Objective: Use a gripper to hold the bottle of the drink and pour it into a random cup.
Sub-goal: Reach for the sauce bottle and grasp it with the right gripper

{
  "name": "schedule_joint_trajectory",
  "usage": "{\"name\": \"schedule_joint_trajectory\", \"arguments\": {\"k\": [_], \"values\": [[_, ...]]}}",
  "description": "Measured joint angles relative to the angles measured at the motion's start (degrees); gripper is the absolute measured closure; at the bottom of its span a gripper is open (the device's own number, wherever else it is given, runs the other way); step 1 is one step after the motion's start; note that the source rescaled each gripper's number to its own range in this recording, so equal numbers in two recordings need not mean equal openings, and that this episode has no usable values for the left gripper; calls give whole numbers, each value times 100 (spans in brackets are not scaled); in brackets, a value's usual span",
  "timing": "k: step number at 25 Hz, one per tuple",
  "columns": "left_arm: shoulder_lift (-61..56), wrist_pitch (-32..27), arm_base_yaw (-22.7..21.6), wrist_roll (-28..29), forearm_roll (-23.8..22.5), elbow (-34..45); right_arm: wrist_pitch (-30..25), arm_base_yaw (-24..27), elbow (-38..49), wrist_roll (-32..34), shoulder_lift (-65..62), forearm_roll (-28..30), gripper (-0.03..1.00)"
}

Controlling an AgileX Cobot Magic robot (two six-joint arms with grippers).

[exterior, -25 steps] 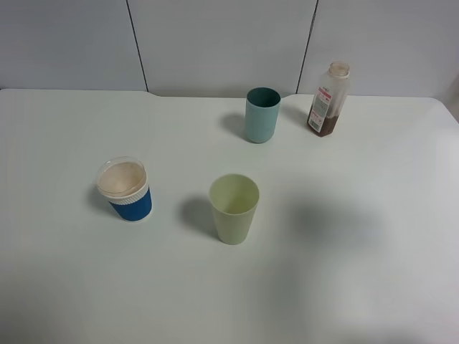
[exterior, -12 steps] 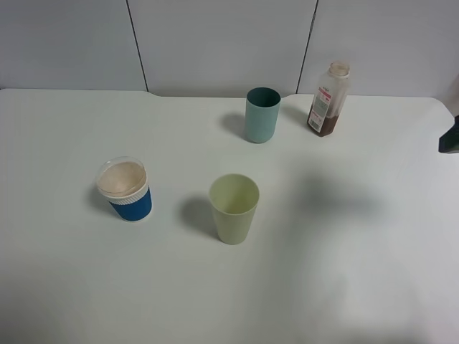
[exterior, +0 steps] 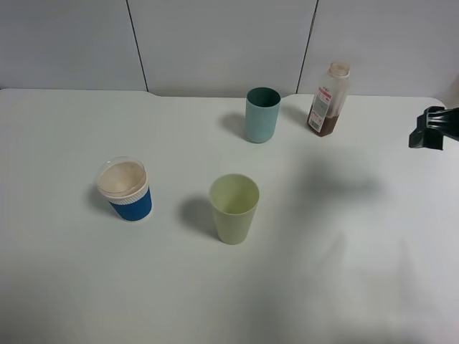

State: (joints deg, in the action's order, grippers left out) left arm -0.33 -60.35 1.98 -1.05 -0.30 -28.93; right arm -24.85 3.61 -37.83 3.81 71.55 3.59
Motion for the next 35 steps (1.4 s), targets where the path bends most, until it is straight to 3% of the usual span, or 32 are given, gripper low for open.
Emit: {"name": "schedule_joint_trajectory", "arguments": {"k": [8, 17, 22, 30, 35], "values": [[0, 0, 0, 0, 0, 0, 926, 0, -4, -20, 1063, 440, -3], [0, 0, 0, 0, 0, 0, 2136, 0, -4, -20, 2049, 1316, -3], [0, 0, 0, 0, 0, 0, 3113, 0, -11, -20, 2403, 1775, -3], [0, 0, 0, 0, 0, 0, 4819, 0, -17, -20, 3082, 1888, -3], [0, 0, 0, 0, 30, 0, 5188, 0, -270, -20, 3528, 1888, -3]]}}
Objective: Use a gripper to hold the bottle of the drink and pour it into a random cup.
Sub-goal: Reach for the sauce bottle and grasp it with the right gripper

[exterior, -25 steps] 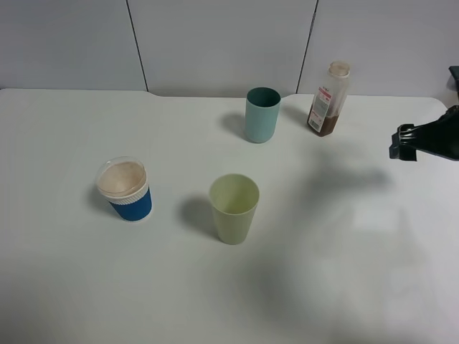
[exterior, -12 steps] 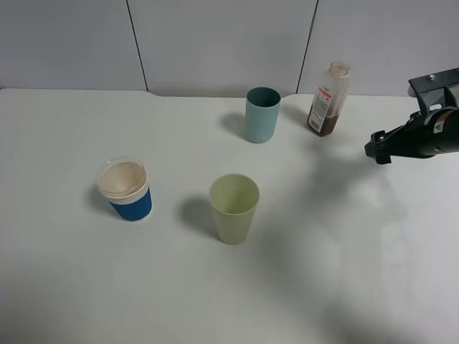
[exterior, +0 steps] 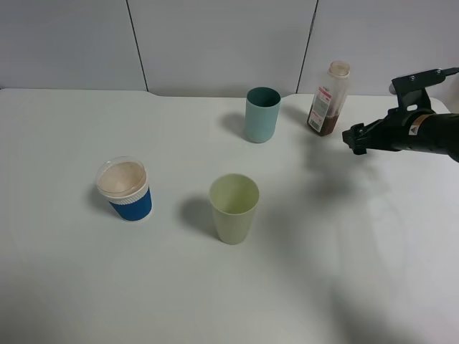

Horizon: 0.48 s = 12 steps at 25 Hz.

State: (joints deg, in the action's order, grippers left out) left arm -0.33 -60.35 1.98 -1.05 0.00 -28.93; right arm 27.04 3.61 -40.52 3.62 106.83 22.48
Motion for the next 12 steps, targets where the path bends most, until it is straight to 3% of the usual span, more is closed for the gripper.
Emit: {"name": "schedule_joint_trajectory", "arguments": {"k": [5, 12], "values": [[0, 0, 0, 0, -30, 0, 35, 0, -345, 0, 326, 0, -3], [0, 0, 0, 0, -30, 0, 529, 0, -666, 0, 703, 0, -3]]}}
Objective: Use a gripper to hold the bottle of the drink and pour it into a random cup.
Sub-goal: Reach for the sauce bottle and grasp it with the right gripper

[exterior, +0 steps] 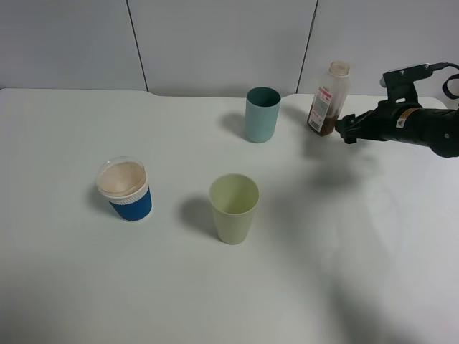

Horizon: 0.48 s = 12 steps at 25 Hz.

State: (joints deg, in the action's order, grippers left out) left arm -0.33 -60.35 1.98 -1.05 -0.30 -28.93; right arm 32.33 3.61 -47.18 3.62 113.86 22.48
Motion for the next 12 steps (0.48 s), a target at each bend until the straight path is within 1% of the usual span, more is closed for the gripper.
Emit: {"name": "schedule_joint_trajectory", "arguments": {"k": [4, 12], "values": [[0, 0, 0, 0, 30, 0, 77, 0, -148, -5, 114, 36, -3], [0, 0, 0, 0, 0, 0, 668, 0, -457, -12, 188, 641, -3]]}}
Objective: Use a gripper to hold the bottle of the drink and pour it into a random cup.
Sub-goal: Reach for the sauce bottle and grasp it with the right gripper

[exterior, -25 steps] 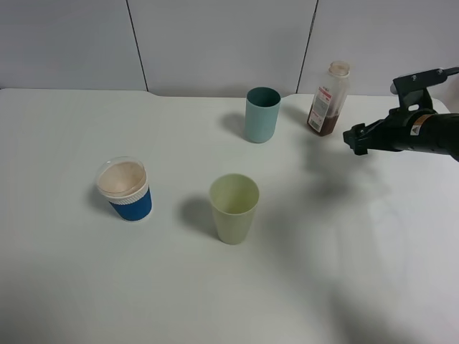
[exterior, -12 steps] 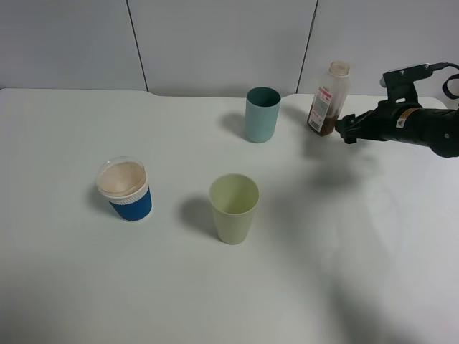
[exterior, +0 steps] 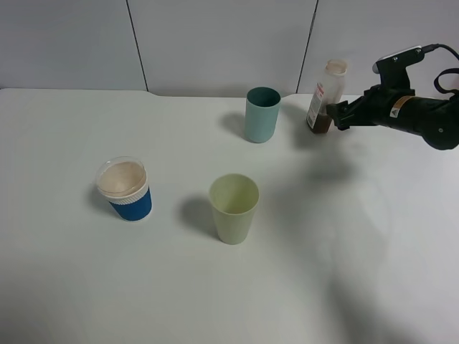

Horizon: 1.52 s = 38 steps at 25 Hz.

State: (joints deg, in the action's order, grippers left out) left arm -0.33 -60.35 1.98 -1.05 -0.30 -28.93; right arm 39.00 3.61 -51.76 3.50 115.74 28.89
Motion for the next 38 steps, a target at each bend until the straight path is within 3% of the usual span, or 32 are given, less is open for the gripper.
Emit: {"name": "schedule_joint_trajectory", "arguments": {"k": [7, 23, 27, 33, 38], "values": [[0, 0, 0, 0, 0, 0, 35, -91, -407, 39, 384, 66, -3], [0, 0, 0, 0, 30, 0, 163, -401, -438, 145, 498, -77, -3], [0, 0, 0, 0, 0, 0, 169, -558, -438, -302, 519, -876, -3], [0, 0, 0, 0, 0, 0, 482, -950, -442, -1203, 712, -2647, -3], [0, 0, 0, 0, 30, 0, 1036, -1199, -442, -1418, 901, -3331, -3]]}}
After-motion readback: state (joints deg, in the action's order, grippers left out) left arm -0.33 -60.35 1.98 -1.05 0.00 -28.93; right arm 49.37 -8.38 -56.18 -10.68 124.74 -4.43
